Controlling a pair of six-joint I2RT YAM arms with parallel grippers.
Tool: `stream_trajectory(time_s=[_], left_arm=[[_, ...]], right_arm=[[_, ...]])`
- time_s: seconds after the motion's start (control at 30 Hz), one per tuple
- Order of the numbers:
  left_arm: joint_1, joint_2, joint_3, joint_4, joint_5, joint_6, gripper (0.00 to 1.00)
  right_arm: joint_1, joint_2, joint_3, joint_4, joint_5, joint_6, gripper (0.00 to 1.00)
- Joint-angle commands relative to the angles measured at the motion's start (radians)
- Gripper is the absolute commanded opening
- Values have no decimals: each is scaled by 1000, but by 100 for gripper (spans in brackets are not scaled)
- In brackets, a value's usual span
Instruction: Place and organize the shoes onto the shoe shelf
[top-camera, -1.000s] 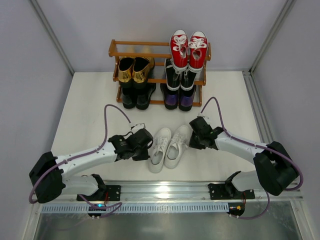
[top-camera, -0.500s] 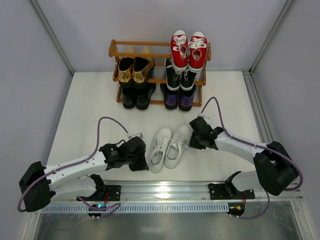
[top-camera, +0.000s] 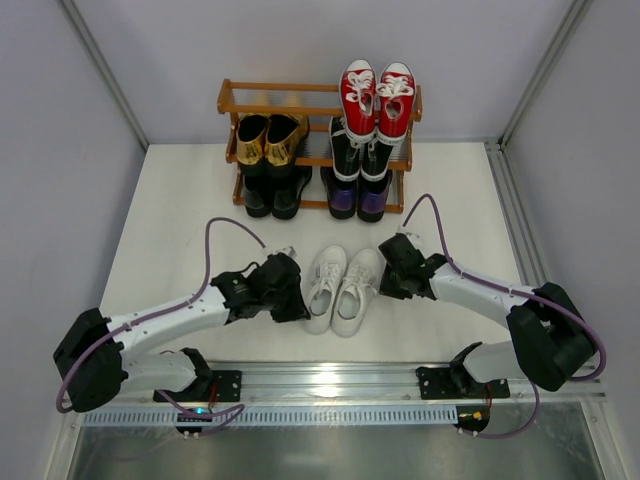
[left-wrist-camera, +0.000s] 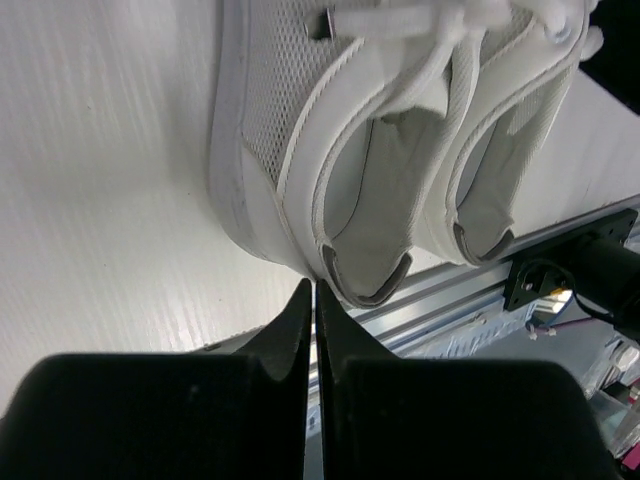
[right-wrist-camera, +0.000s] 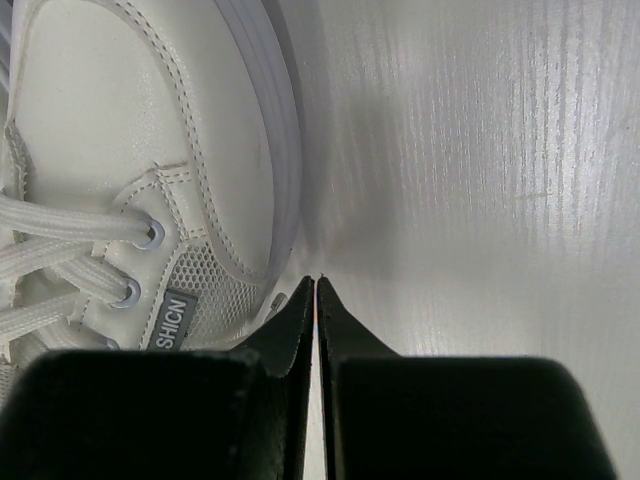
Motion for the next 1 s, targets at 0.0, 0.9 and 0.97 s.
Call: stream_trajectory(time_s=[0.0,0.9,0.97], left_arm=[[43,10,51,49,-38,58,0],[-112,347,480,-165,-395,409,82],[-121,363,482,-152,-395,414,80]], right_arm=[[3,-11,2,0,24,8,4],[3,-117,-27,-72,70,9,59],[3,-142,-32,-84,78,16,60]])
